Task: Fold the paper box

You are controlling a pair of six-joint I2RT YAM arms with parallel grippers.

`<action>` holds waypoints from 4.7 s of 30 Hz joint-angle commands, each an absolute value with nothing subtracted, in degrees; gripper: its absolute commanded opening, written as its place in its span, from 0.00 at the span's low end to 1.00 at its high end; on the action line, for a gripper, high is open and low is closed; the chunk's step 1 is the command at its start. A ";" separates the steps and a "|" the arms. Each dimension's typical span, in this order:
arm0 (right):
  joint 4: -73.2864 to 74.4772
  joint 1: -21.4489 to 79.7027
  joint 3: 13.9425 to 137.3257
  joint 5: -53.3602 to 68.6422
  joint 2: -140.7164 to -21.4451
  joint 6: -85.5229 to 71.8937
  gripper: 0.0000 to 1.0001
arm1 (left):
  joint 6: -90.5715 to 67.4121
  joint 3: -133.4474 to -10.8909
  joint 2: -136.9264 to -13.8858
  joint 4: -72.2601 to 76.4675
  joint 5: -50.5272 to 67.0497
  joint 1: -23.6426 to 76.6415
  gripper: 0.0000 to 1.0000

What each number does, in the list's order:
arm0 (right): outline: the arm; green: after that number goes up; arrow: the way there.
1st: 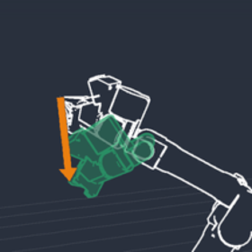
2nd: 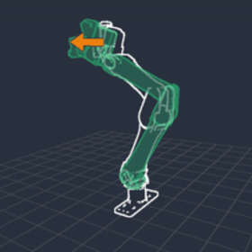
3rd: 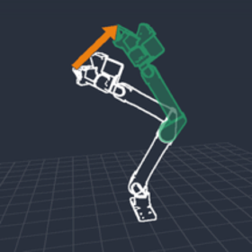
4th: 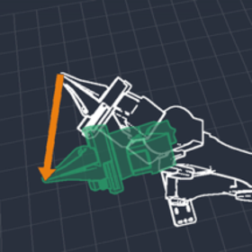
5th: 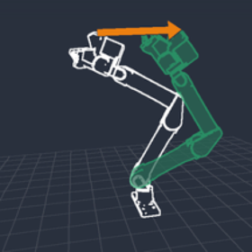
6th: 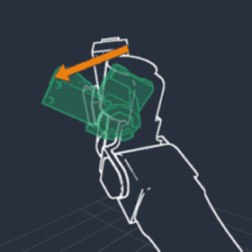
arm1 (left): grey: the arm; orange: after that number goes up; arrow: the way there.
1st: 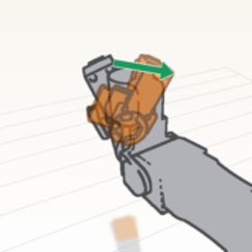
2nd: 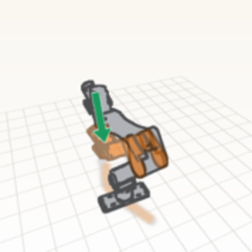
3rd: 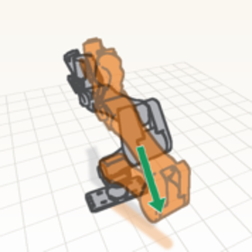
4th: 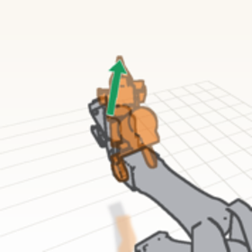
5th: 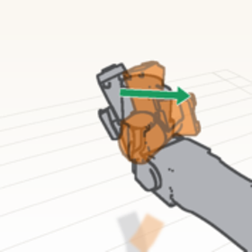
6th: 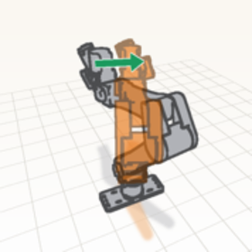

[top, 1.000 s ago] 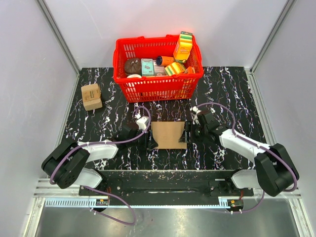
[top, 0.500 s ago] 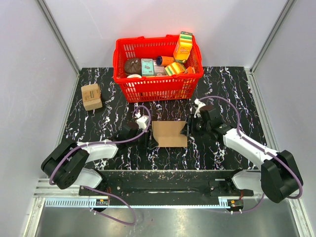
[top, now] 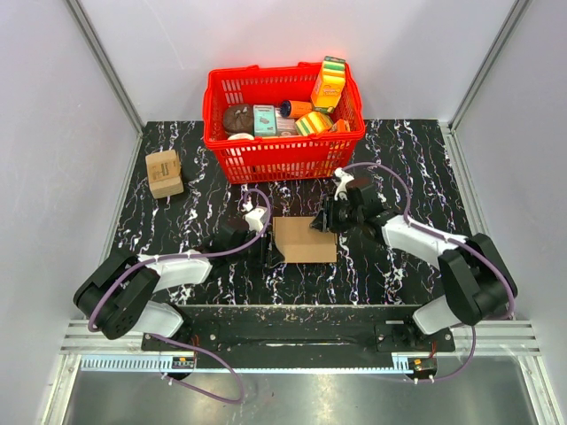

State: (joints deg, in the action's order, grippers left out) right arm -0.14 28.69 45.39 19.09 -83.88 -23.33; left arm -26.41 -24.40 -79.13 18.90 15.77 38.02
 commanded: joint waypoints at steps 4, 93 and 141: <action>-6.24 28.39 47.72 17.05 -87.63 -22.32 0.45 | -25.49 -26.46 -77.78 20.30 15.73 38.23 0.50; -3.60 27.77 48.96 17.84 -94.31 -22.24 0.45 | -20.57 -29.80 -82.64 14.08 -2.02 36.21 0.61; -11.24 25.84 52.38 14.32 -93.95 -12.40 0.65 | -23.47 -32.25 -80.86 19.60 7.30 45.79 0.54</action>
